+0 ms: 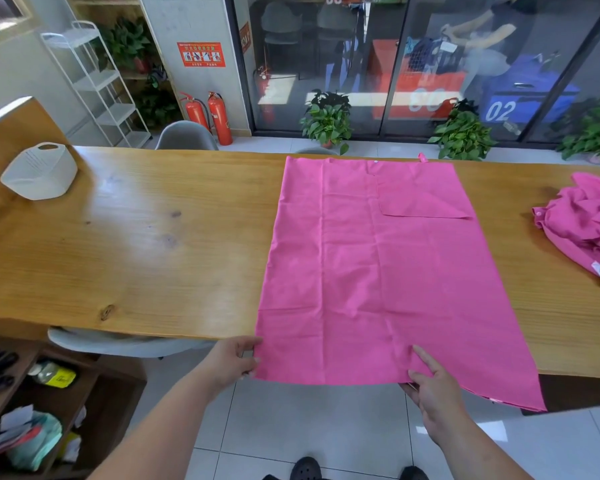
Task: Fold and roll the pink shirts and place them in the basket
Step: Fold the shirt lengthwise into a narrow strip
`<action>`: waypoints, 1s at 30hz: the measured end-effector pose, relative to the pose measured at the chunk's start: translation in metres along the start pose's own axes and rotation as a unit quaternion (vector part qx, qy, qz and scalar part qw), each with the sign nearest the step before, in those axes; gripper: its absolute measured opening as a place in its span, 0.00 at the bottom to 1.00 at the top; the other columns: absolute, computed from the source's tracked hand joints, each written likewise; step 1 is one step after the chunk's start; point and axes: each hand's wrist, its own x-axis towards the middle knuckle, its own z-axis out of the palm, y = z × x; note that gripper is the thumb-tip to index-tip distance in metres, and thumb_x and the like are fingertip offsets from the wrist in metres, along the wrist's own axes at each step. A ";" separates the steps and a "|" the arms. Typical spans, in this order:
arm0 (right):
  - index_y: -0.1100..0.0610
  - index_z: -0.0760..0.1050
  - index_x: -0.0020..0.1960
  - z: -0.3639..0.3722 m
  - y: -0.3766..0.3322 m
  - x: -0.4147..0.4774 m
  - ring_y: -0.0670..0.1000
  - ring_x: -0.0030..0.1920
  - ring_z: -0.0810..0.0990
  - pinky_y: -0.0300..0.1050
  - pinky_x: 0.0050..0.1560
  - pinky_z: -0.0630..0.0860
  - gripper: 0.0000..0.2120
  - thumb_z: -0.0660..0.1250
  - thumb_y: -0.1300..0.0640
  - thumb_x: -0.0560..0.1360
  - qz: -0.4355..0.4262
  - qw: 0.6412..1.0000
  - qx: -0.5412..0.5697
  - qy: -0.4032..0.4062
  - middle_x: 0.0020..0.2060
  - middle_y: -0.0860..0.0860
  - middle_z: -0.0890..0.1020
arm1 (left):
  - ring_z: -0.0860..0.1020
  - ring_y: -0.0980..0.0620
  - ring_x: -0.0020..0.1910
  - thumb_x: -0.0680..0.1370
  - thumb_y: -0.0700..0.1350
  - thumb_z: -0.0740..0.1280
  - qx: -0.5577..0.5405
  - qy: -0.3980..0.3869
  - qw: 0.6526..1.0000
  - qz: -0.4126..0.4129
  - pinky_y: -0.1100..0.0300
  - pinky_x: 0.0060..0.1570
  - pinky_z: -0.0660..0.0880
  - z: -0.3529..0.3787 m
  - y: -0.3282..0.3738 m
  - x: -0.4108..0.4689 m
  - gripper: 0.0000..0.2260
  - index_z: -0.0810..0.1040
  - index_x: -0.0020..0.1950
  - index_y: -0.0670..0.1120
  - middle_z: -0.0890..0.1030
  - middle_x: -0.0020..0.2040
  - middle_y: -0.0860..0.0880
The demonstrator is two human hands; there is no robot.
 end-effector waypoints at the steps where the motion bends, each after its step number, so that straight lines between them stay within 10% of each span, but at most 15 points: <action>1: 0.54 0.75 0.76 0.000 -0.001 0.000 0.58 0.50 0.84 0.40 0.41 0.86 0.31 0.59 0.79 0.80 -0.002 1.000 0.000 0.002 0.61 0.61 0.82 | 0.79 0.50 0.38 0.77 0.32 0.71 -0.005 0.008 1.000 0.011 0.53 0.42 0.76 -0.001 0.010 0.001 0.24 0.80 0.71 0.49 0.87 0.57 0.46; 8: 0.53 0.76 0.76 -0.001 -0.003 -0.002 0.56 0.53 0.84 0.44 0.46 0.86 0.30 0.59 0.77 0.81 0.004 0.998 0.070 0.005 0.63 0.61 0.82 | 0.83 0.58 0.48 0.81 0.49 0.75 -0.065 0.118 0.986 0.099 0.60 0.51 0.76 -0.018 0.060 0.005 0.07 0.89 0.57 0.57 0.88 0.51 0.58; 18: 0.53 0.75 0.76 -0.001 0.004 -0.002 0.58 0.51 0.83 0.57 0.64 0.79 0.30 0.59 0.78 0.81 0.009 1.000 0.022 0.013 0.54 0.55 0.83 | 0.80 0.46 0.41 0.80 0.36 0.73 -0.058 0.123 0.991 -0.017 0.44 0.46 0.82 0.012 -0.023 0.009 0.06 0.86 0.52 0.46 0.83 0.40 0.42; 25: 0.52 0.76 0.75 0.000 0.002 -0.004 0.57 0.50 0.84 0.55 0.62 0.80 0.30 0.58 0.78 0.81 -0.005 0.999 0.036 0.023 0.60 0.57 0.82 | 0.81 0.53 0.38 0.82 0.37 0.71 -0.049 0.049 0.998 -0.011 0.59 0.43 0.82 0.009 0.017 0.001 0.13 0.83 0.67 0.44 0.85 0.54 0.42; 30: 0.54 0.75 0.76 -0.002 -0.005 -0.001 0.57 0.52 0.84 0.45 0.47 0.86 0.31 0.57 0.77 0.80 -0.008 0.990 0.139 0.016 0.67 0.62 0.80 | 0.82 0.54 0.47 0.82 0.41 0.73 -0.139 -0.026 0.974 0.176 0.58 0.50 0.81 -0.001 0.126 -0.029 0.19 0.80 0.73 0.52 0.83 0.66 0.53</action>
